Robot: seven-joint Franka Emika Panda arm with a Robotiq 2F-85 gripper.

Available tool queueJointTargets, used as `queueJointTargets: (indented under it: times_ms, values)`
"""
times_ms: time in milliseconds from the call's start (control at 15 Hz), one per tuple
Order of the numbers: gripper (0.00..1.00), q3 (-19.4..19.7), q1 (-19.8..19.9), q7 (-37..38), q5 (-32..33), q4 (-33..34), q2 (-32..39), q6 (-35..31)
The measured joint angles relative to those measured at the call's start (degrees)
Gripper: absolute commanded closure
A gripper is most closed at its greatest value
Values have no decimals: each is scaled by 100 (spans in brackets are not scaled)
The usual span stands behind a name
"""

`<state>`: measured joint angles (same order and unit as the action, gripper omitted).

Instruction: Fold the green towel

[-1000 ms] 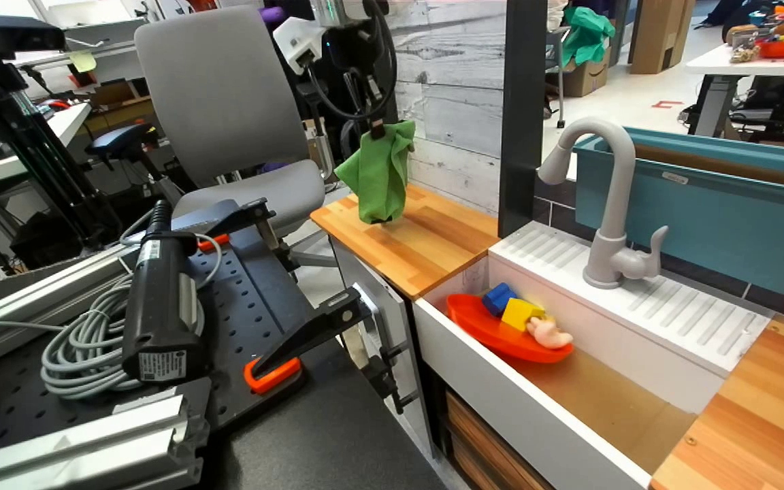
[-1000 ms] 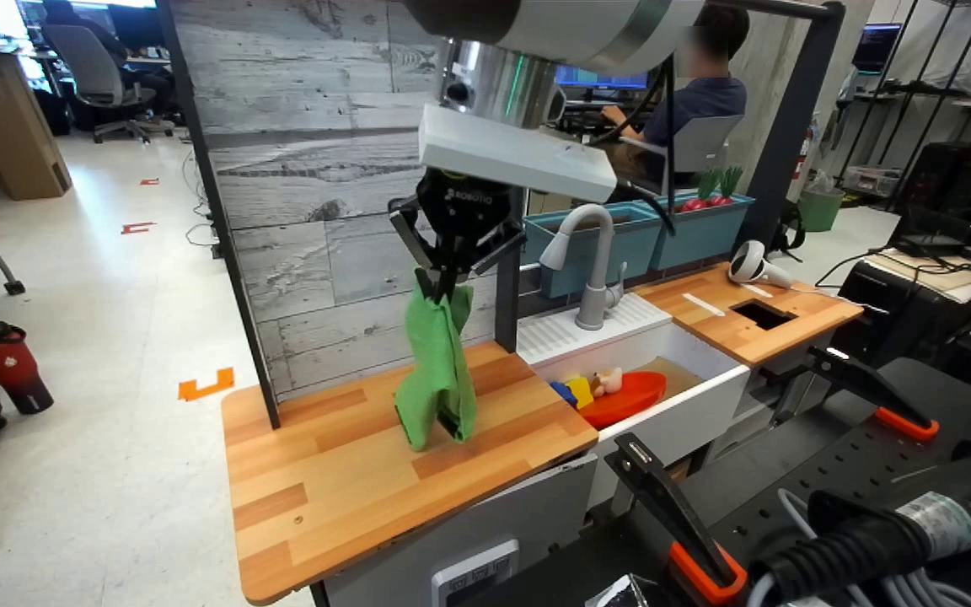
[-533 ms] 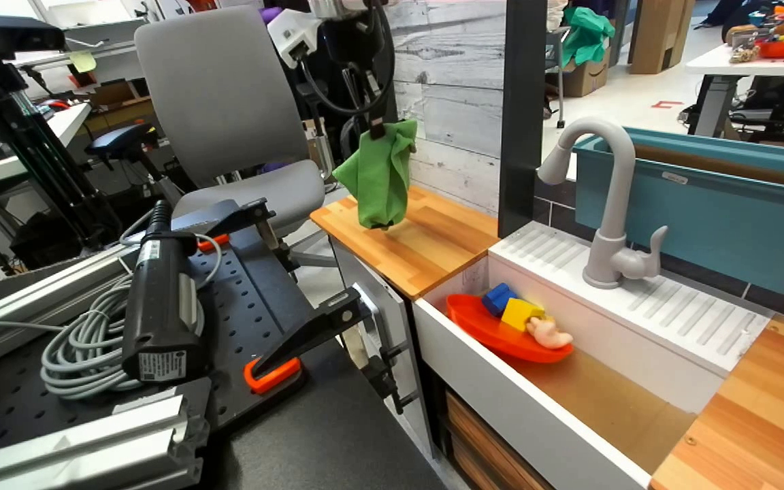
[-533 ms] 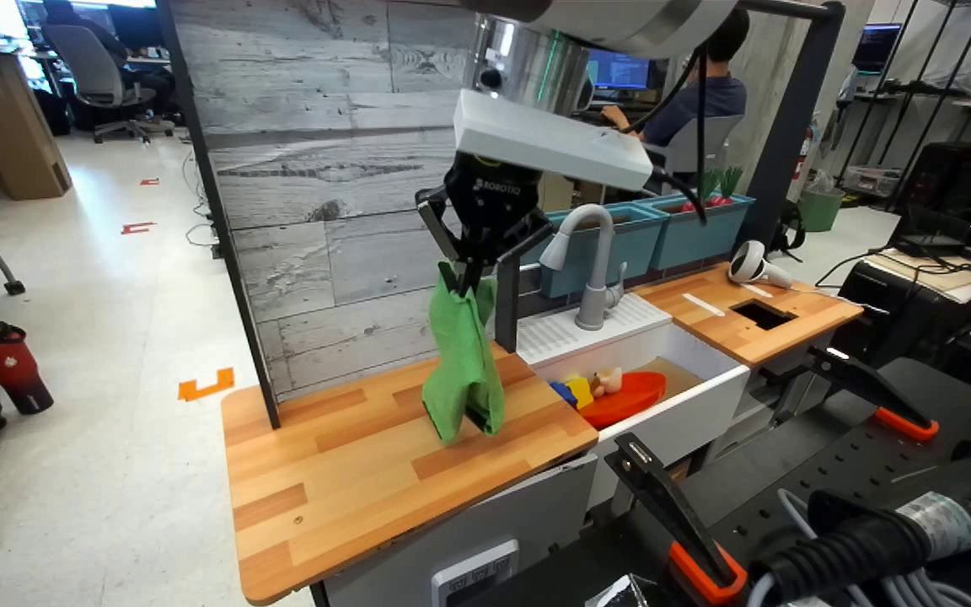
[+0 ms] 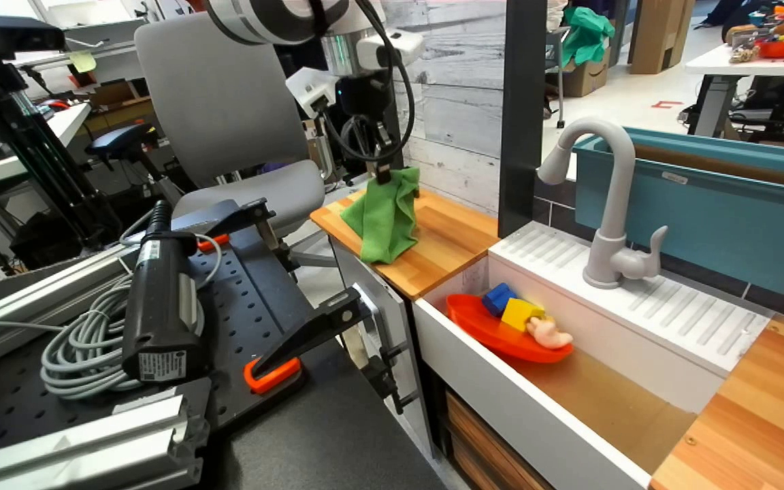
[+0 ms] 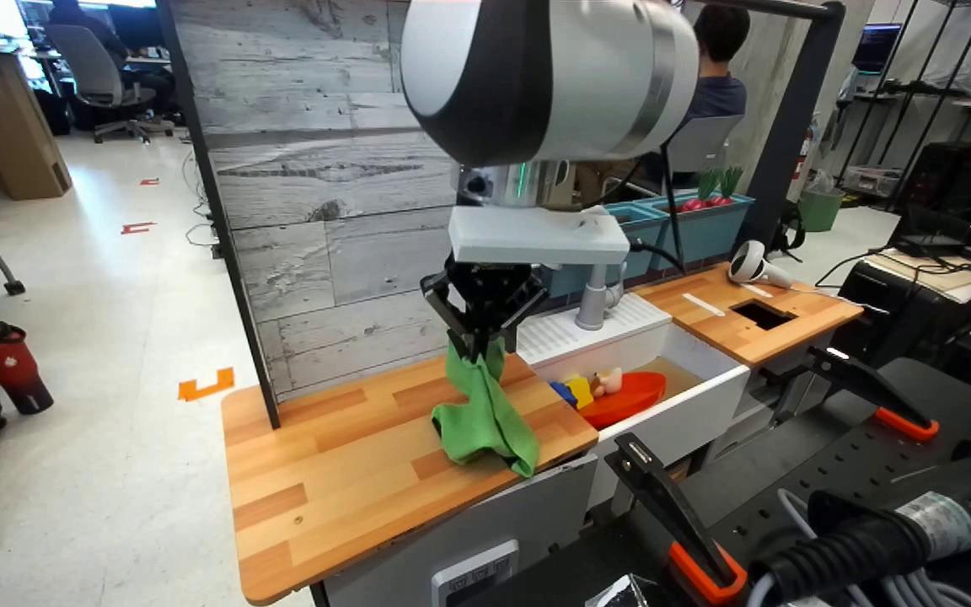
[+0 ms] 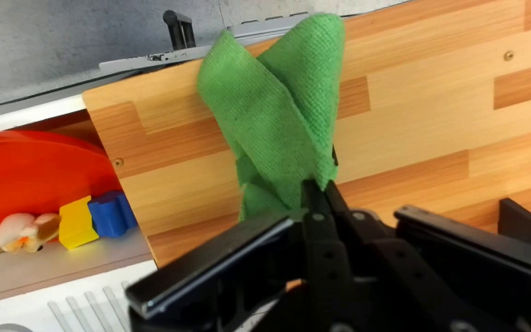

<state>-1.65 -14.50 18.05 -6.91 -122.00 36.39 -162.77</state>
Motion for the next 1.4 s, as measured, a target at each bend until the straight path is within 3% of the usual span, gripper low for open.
queueJointTargets:
  times_ms: [467,533,600,733,1267,1400]
  values:
    - [99,28,-249,25,11,1280,1076,368]
    - [73,28,-295,42,12,1453,1206,393]
    - [72,29,-342,66,12,1621,1334,414]
    - [59,35,-428,127,13,1930,1580,438]
    - [0,38,-512,231,12,2431,1897,445]
    - [0,36,-515,241,9,2361,1822,416]
